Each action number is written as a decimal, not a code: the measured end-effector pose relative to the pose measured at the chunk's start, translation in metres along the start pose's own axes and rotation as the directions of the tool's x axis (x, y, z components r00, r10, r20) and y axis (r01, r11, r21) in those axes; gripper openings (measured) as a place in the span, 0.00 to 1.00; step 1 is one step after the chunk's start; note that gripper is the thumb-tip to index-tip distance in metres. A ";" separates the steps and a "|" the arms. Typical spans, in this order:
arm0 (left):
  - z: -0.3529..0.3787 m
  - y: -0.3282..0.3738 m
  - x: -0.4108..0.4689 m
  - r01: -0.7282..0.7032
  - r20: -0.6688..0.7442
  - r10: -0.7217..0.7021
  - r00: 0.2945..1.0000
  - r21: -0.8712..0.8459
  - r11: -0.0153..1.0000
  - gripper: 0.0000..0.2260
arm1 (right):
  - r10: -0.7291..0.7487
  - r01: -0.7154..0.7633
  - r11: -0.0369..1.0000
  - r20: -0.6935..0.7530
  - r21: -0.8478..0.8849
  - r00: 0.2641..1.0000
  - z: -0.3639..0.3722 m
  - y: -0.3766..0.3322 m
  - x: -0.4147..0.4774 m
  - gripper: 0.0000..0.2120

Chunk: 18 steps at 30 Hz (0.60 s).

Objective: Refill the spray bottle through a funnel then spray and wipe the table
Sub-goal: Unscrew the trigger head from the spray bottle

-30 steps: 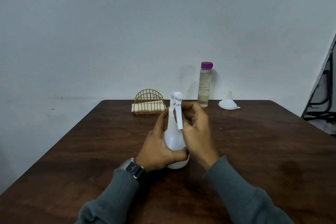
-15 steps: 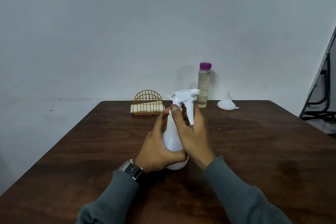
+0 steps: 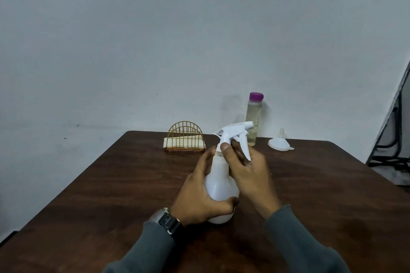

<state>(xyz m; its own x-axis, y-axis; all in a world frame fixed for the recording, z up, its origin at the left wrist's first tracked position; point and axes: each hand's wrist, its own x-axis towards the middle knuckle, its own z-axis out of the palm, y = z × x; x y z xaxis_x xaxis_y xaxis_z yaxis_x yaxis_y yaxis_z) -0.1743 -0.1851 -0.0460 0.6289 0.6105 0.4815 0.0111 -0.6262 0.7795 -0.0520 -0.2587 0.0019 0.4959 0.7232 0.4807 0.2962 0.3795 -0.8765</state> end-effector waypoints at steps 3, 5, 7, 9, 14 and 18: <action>-0.001 0.001 0.000 -0.008 0.007 0.008 1.000 -0.009 1.000 0.48 | 0.072 -0.074 0.994 0.028 0.085 0.997 0.001 -0.004 0.000 0.09; -0.002 0.002 0.000 -0.014 0.005 0.014 1.000 -0.015 1.000 0.50 | 0.096 -0.101 0.990 0.050 0.103 0.994 0.002 -0.002 -0.001 0.10; -0.002 0.002 0.000 -0.013 0.016 0.014 1.000 -0.023 1.000 0.53 | 0.087 -0.094 0.991 0.074 0.096 0.994 0.002 -0.003 -0.003 0.11; -0.003 0.002 0.000 -0.008 0.031 0.009 0.999 -0.024 1.000 0.55 | 0.053 -0.056 0.998 0.091 0.041 0.994 0.001 -0.005 -0.004 0.12; -0.006 0.004 -0.001 -0.011 0.057 0.011 0.998 0.001 1.000 0.58 | 0.009 -0.005 0.997 0.065 -0.072 0.998 0.000 -0.005 0.001 0.15; -0.003 0.008 0.001 -0.067 0.012 0.067 0.998 0.064 0.996 0.48 | 0.030 -0.030 0.999 0.005 0.024 1.000 -0.005 -0.014 0.009 0.15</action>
<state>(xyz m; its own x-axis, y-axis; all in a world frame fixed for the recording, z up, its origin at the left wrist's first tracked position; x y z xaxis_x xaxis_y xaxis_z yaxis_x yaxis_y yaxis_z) -0.1762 -0.1886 -0.0381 0.6373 0.5617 0.5275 0.0184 -0.6955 0.7183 -0.0473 -0.2607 0.0182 0.5005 0.7370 0.4543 0.2619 0.3713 -0.8908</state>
